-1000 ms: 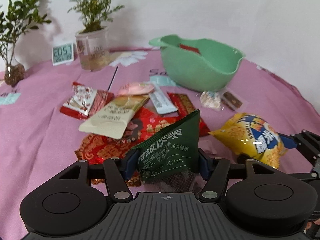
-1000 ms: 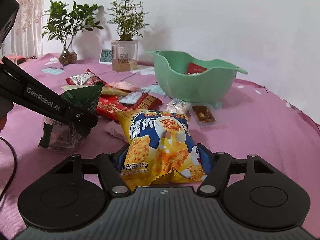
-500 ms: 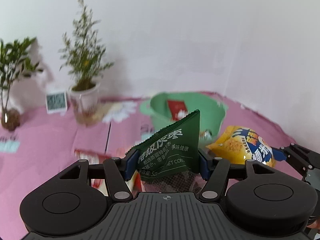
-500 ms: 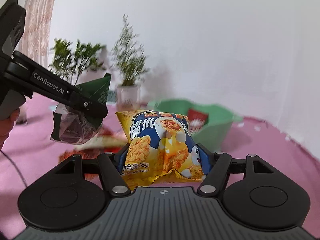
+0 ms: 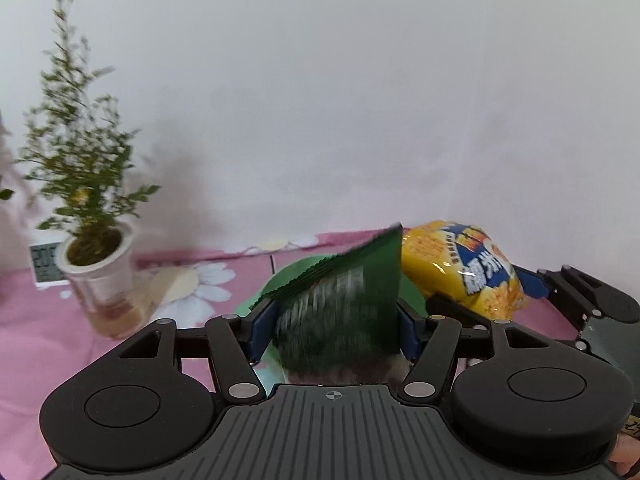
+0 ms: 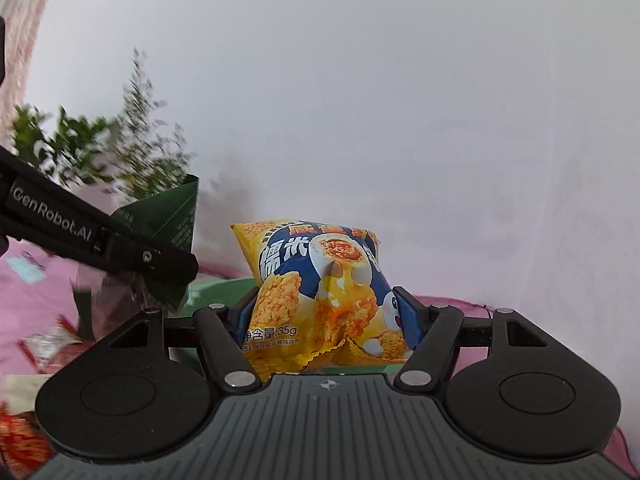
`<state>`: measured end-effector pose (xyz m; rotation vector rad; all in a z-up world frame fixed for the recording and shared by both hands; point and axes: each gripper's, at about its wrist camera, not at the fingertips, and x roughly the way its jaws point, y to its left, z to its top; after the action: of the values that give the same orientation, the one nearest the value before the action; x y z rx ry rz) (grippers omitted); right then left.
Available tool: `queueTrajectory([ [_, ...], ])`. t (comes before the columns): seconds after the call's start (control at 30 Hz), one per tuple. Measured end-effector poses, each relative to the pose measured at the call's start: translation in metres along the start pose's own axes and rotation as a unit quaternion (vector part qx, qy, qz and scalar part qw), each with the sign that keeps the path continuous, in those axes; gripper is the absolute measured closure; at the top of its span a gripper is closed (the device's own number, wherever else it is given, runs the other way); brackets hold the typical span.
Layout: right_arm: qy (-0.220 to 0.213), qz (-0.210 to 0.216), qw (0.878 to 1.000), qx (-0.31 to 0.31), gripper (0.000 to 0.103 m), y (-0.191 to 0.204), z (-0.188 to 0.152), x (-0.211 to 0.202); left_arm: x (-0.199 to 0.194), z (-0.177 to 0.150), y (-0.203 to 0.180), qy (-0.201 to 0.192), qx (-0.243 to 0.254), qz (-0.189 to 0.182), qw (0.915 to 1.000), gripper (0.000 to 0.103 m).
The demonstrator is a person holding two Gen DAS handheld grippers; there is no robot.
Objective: Organize snacks
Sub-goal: 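Carry both bags over the green bowl and open both tools to drop them, then move the left tool to the red bar packet while the right tool approaches the brown square packet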
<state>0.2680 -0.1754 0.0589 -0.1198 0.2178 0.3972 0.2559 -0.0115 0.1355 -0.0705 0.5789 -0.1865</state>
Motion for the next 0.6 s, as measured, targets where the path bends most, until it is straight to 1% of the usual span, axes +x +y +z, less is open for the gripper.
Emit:
queueTrajectory([
  [0.1, 0.026, 0.002, 1.0, -0.017, 0.029, 0.003, -0.002, 0.021, 0.017, 0.002, 0.006, 0.012, -0.02, -0.006, 0.9997, 0.0],
  [0.13, 0.031, 0.003, 0.999, -0.02, 0.025, 0.003, -0.004, 0.023, 0.02, 0.003, 0.009, 0.014, -0.031, -0.008, 0.9994, 0.0],
  [0.17, 0.035, 0.003, 0.999, -0.02, 0.017, 0.005, -0.006, 0.024, 0.019, 0.003, 0.012, 0.014, -0.039, -0.012, 0.9991, 0.0],
  [0.23, 0.025, 0.003, 1.0, -0.017, 0.013, 0.006, -0.009, 0.021, 0.017, 0.005, 0.018, 0.007, -0.051, -0.022, 0.9984, 0.0],
  [0.33, 0.025, 0.002, 1.0, -0.014, 0.012, 0.007, -0.013, 0.013, 0.004, 0.008, 0.025, -0.012, -0.062, -0.019, 0.9978, 0.0],
  [0.47, 0.018, -0.003, 1.0, -0.007, 0.011, 0.006, -0.02, -0.013, -0.023, 0.001, 0.031, -0.025, -0.063, -0.015, 0.9976, 0.0],
  [0.53, 0.009, -0.004, 1.0, -0.002, 0.008, 0.003, -0.028, -0.032, -0.038, -0.01, 0.033, -0.03, -0.056, -0.012, 0.9979, 0.0],
  [0.6, 0.007, -0.004, 1.0, 0.004, 0.008, -0.001, -0.037, -0.05, -0.051, -0.026, 0.036, -0.027, -0.049, -0.006, 0.9984, 0.0],
])
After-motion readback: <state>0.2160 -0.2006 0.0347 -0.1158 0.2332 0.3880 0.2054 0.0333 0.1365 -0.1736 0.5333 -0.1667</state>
